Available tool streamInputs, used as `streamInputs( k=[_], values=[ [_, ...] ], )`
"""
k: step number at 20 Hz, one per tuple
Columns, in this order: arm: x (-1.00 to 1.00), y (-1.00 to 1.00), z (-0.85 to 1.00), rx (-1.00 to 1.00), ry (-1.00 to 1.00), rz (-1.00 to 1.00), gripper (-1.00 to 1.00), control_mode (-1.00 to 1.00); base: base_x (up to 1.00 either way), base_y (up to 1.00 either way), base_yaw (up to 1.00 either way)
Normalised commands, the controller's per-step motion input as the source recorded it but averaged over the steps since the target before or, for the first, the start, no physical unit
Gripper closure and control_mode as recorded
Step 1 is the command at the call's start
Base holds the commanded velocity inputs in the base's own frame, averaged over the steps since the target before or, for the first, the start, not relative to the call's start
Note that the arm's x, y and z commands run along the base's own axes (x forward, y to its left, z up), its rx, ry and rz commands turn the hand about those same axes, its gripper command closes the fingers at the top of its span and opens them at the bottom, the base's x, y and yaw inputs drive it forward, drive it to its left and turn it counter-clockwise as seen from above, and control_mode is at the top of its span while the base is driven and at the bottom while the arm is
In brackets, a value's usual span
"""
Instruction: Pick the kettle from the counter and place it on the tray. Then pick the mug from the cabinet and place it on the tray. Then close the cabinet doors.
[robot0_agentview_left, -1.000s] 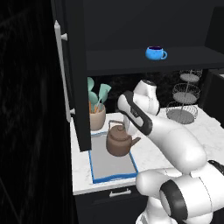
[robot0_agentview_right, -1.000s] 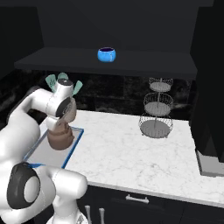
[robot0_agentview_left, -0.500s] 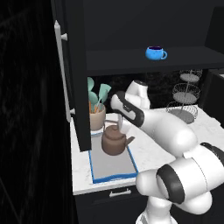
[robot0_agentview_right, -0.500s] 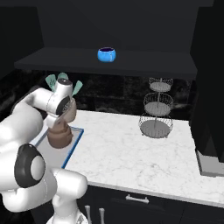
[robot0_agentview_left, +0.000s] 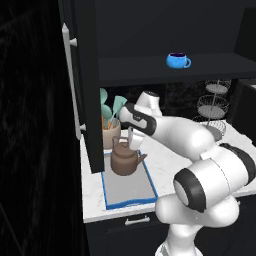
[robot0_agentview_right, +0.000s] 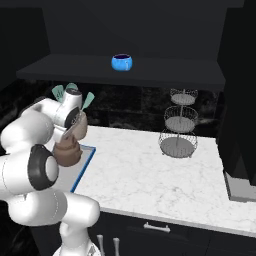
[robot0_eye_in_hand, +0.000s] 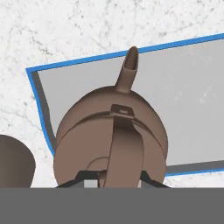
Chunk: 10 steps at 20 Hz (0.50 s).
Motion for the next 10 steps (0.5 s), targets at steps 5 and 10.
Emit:
streamInputs(
  k=[5,10],
  values=[
    [0.07,0.0,-0.2,0.0,0.0,0.0,1.0,-1.0,0.0,0.0,0.0],
    [0.06,0.0,-0.18,0.0,0.0,0.0,1.0,-1.0,0.0,0.0,0.0]
  ],
)
